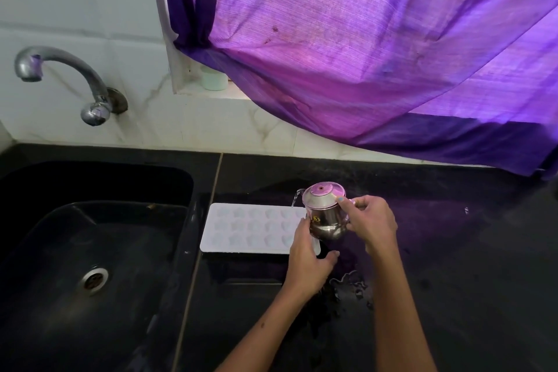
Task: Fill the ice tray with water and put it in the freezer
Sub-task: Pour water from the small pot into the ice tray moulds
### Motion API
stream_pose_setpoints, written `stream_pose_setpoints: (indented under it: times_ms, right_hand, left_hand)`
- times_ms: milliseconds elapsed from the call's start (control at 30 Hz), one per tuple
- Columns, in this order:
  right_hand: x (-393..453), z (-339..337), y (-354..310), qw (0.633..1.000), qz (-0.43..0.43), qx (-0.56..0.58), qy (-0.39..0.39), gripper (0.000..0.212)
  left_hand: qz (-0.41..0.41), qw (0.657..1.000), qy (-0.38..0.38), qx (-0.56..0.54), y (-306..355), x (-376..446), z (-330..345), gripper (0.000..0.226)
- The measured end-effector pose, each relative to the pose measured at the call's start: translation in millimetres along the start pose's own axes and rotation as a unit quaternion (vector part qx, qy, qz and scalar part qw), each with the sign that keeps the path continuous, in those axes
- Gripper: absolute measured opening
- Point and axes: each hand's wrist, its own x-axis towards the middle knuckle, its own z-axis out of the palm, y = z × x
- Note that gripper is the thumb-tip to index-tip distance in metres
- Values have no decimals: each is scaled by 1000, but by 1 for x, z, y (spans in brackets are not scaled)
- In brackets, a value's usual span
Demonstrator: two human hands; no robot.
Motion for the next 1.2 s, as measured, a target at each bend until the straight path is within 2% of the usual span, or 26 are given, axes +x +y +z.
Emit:
stream_pose_setpoints:
  times_ms: [167, 533, 667, 833, 933, 1200]
  right_hand:
    - [3, -1, -6, 1000, -16, -26, 3, 36]
    - [1, -1, -9, 1000, -17, -24, -6, 29]
    - [0, -3, -8, 1000, -5, 13, -6, 27]
    - [-1, -3, -6, 995, 6, 97, -25, 26]
    - [-1, -1, -8, 993, 7, 116, -32, 25]
    - [-6, 12, -20, 999, -22, 26, -38, 23]
  left_hand:
    - [-4, 1000, 2, 7, 1, 4, 1, 68]
    - [-20, 1000, 4, 8, 1, 6, -4, 72]
    - [-17, 1000, 5, 1, 1, 7, -9, 65]
    - [-7, 1000, 18, -17, 5, 3, -12, 80]
    - [2, 999, 37, -27, 5, 2, -13, 79]
    - [-16, 997, 59, -45, 1, 0, -14, 80]
